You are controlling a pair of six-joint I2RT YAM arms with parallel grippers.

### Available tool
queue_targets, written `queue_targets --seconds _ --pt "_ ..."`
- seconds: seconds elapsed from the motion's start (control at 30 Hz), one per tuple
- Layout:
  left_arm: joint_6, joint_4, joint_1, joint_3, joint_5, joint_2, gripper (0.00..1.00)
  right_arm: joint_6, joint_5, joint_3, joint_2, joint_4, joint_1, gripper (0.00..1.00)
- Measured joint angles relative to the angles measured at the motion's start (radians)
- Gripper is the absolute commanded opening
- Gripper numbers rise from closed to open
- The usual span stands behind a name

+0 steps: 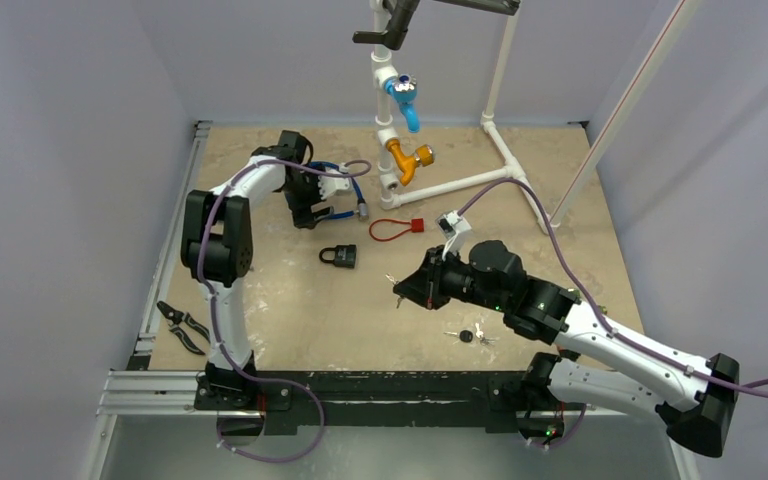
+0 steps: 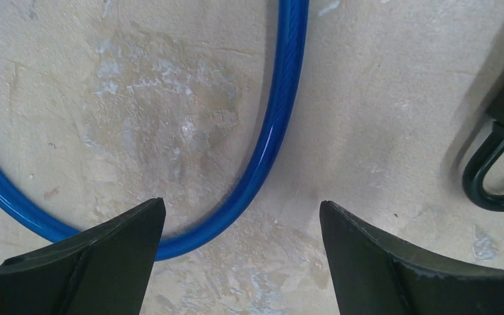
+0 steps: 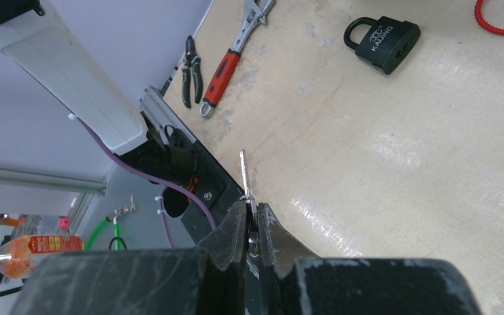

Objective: Unlock with the key

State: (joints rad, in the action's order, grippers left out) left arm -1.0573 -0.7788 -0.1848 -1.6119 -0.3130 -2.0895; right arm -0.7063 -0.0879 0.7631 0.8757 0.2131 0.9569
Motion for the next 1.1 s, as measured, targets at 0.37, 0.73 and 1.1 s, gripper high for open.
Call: queue_targets --seconds 0.37,0.73,1.1 --pt "-0.108 -0.042 0.0 -0.05 0.063 -0.057 0.55 0.0 -0.005 0.01 0.043 -0.011 0.0 0.0" --pt "-0.159 -0.064 0.0 -0.061 0.084 -0.071 0.0 0.0 -0.005 0.012 0.042 -0.012 0.0 0.0" --pt "-0.116 -0.041 0.133 0.169 0.007 0.169 0.0 0.0 -0.008 0.012 0.021 -0.011 0.0 0.0"
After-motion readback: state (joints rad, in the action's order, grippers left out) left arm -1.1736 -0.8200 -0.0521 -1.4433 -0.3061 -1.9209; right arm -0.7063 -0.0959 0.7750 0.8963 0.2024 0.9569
